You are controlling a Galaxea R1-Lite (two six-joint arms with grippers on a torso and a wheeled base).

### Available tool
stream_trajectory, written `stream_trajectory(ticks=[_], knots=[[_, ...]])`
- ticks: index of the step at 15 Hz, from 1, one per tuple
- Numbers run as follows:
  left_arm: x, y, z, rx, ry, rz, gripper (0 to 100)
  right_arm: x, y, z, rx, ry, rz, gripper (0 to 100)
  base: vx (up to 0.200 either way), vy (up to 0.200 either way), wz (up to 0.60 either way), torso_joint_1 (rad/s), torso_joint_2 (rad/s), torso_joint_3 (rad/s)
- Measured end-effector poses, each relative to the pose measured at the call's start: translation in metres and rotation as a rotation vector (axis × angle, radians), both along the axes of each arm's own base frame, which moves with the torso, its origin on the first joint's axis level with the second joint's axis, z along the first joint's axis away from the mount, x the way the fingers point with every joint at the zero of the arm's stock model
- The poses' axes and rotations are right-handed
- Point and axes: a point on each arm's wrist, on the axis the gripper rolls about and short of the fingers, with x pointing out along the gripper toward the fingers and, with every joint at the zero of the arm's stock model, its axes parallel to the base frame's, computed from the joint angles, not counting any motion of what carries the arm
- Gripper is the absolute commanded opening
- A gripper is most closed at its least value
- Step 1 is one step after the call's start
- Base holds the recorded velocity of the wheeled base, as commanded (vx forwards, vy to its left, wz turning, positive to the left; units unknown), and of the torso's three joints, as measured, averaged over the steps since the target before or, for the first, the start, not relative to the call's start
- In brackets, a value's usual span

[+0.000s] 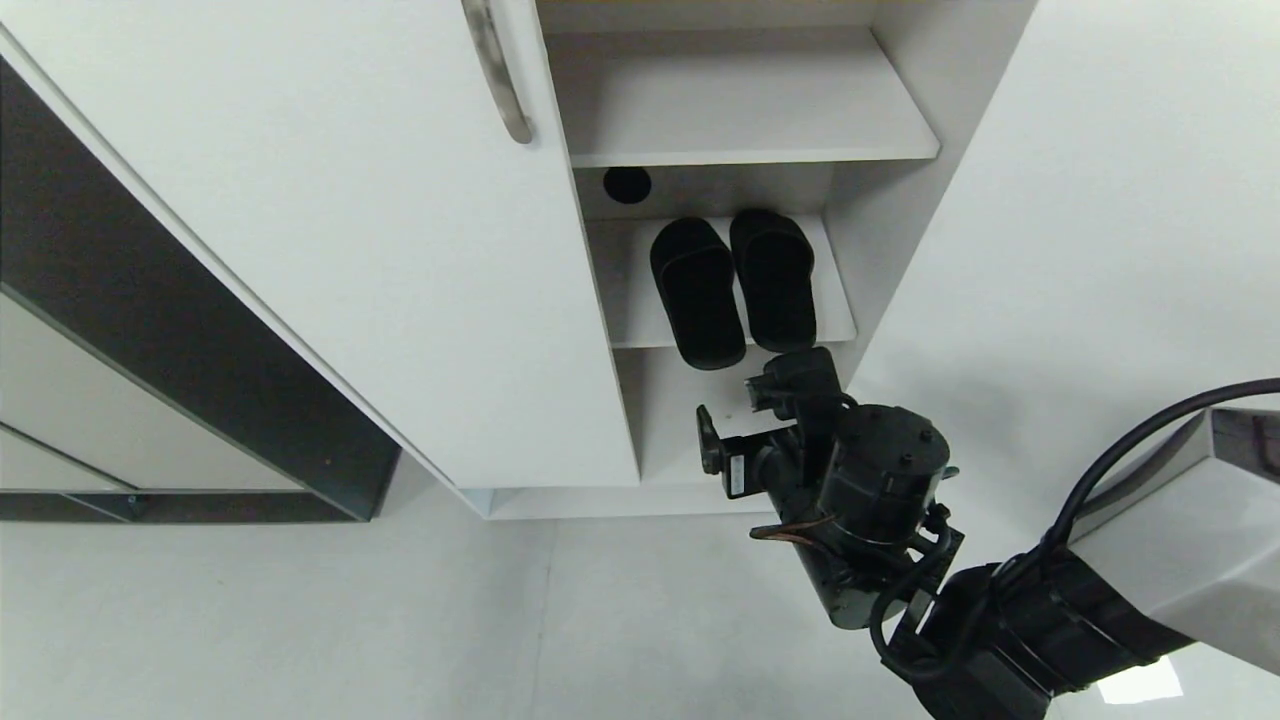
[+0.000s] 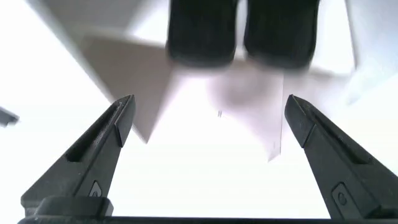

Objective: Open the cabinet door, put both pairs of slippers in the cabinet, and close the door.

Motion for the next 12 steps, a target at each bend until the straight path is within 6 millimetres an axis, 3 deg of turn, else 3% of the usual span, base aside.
stream_trajectory(ticks=[12], knots=[[0.0, 0.0, 0.0, 0.002, 0.0, 0.0, 0, -0.0017, 0.0007, -0.0063, -0.016, 0.014, 0.005, 100, 0.0, 0.0, 0.0, 0.0, 0.0, 0.0]])
